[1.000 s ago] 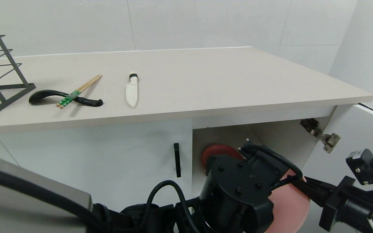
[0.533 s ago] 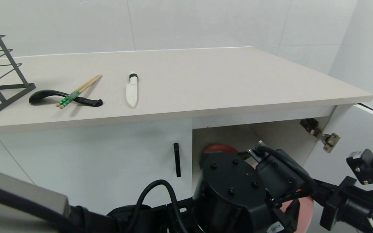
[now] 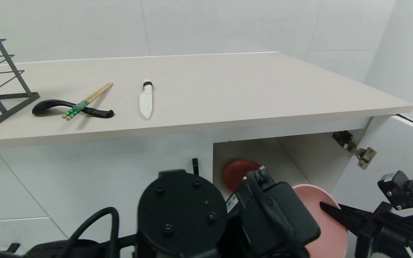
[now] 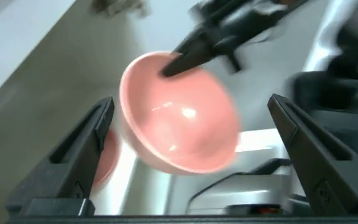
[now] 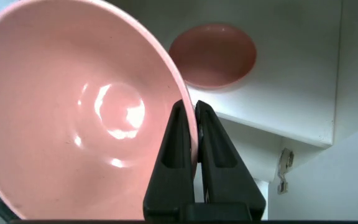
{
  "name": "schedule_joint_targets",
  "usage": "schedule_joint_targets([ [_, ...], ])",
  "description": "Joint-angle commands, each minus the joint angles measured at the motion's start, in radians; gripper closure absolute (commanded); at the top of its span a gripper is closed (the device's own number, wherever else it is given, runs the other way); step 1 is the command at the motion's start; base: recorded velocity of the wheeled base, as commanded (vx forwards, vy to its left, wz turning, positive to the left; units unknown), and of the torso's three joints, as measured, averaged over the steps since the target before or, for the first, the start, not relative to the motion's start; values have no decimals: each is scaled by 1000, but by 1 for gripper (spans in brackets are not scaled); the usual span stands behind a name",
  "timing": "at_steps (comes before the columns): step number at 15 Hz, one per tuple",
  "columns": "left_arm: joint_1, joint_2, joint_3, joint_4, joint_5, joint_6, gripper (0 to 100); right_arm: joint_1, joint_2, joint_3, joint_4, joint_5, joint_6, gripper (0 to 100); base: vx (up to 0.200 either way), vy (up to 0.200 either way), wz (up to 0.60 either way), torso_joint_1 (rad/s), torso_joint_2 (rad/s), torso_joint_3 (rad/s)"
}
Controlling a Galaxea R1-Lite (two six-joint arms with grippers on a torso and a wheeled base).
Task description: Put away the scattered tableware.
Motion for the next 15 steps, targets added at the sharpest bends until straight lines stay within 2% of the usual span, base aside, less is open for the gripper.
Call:
schedule_joint_targets([
  [1, 44, -81, 31, 0, -67, -2, 0, -2, -12, 0, 1, 0, 0, 100, 0, 0, 0, 0, 0, 0],
  [2, 81, -84, 17, -5, -203, 1, 0, -2, -10, 0, 17, 0, 0, 100, 0, 0, 0, 0, 0, 0],
  [3, 103, -82, 11, -14, -311, 0, 0, -4, -10, 0, 50, 0, 0, 100, 0, 0, 0, 0, 0, 0],
  [8, 193, -84, 15, -2, -662, -11, 0, -2, -49, 0, 78, 2, -8, 100, 0, 0, 0, 0, 0, 0],
  [10, 213, -84, 61, -15, -719, -11, 0, -5, -55, 0, 81, 0, 1, 100, 0, 0, 0, 0, 0, 0],
  [13, 190, -145, 236, -107, -725, -22, 0, -18, -45, 0, 87, 5, 3, 100, 0, 0, 0, 0, 0, 0],
  [14, 184, -212, 376, -186, -725, -57, 0, -19, -45, 0, 107, 20, 6, 100, 0, 0, 0, 0, 0, 0],
  [15, 185, -242, 436, -230, -725, -83, 0, -21, -47, 0, 122, 25, 7, 100, 0, 0, 0, 0, 0, 0],
])
